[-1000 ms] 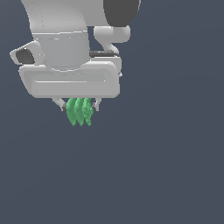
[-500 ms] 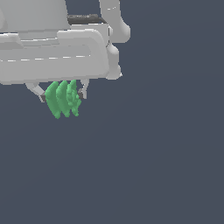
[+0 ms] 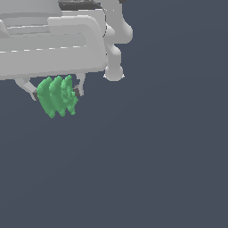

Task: Pick up the object and move it to a goal position.

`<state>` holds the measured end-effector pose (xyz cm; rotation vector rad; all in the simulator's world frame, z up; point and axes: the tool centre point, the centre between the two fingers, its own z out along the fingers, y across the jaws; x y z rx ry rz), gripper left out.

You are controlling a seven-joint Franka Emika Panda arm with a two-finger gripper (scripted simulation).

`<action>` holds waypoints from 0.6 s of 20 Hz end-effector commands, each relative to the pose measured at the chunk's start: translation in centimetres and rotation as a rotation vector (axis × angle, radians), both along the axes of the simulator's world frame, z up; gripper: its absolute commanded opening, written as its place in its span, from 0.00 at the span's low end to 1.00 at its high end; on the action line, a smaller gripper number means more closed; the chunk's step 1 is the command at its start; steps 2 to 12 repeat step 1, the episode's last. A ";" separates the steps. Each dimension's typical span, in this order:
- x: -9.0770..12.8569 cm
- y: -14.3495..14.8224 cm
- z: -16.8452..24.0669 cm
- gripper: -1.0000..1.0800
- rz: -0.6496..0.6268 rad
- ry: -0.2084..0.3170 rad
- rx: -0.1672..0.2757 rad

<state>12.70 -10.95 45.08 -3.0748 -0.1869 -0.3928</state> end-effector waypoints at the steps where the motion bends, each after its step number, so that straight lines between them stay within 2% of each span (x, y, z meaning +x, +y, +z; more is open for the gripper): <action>1: 0.0 0.0 0.1 0.00 0.002 0.000 0.000; 12: 0.0 0.0 0.1 0.00 0.002 0.000 0.000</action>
